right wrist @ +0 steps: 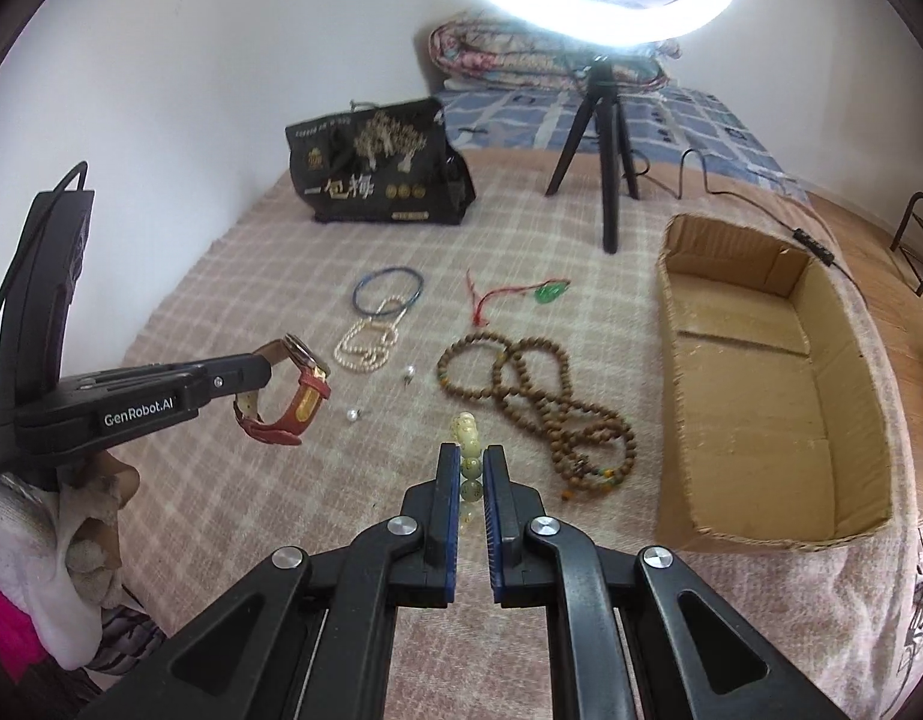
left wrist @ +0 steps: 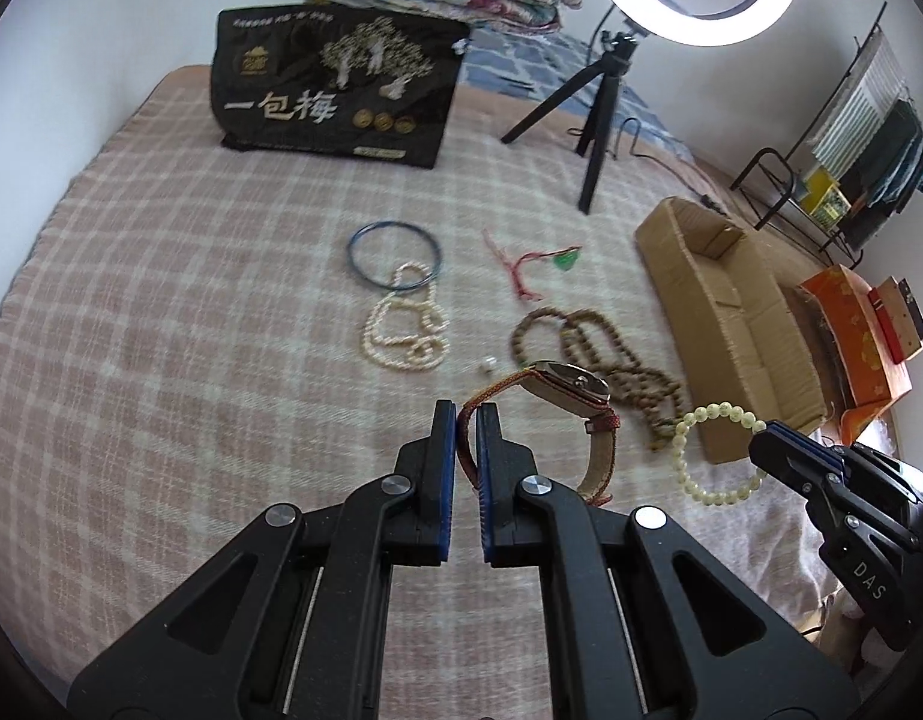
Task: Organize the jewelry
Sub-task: 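Carry the watch and bracelet into the cardboard box and open both tools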
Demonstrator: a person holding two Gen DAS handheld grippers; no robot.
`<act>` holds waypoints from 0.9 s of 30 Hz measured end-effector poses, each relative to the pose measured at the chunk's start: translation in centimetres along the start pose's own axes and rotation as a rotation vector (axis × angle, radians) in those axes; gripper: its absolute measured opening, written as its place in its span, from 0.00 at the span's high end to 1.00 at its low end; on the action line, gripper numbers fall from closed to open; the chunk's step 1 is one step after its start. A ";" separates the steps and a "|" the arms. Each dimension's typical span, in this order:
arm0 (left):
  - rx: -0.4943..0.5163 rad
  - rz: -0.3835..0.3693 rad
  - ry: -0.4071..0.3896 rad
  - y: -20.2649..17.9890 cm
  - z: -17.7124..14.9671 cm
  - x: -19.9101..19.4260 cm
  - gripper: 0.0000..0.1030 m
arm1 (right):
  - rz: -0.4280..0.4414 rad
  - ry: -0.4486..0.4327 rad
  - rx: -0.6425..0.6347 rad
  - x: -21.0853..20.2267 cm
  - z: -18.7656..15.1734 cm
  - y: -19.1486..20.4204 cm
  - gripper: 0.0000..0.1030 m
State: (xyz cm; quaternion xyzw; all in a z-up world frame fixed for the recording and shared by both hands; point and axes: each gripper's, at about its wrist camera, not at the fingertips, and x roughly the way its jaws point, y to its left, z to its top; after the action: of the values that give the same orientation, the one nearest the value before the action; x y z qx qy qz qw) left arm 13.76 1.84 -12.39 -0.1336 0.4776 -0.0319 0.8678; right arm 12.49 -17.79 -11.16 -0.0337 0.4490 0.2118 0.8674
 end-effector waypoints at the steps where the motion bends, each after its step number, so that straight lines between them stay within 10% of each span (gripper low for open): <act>1: 0.004 -0.008 -0.002 -0.5 0.1 0.0 0.96 | -0.004 -0.008 0.006 -0.4 0.1 -0.4 0.95; 27: 0.110 -0.162 -0.005 -15.5 4.4 5.2 0.96 | -0.155 -0.061 0.192 -4.5 0.4 -14.4 0.95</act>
State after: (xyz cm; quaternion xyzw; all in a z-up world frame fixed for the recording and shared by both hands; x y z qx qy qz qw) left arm 21.38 -13.12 -10.40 -0.1242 0.4605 -0.1278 0.8696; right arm 16.22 -32.27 -9.28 0.0214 0.4367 0.1008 0.8937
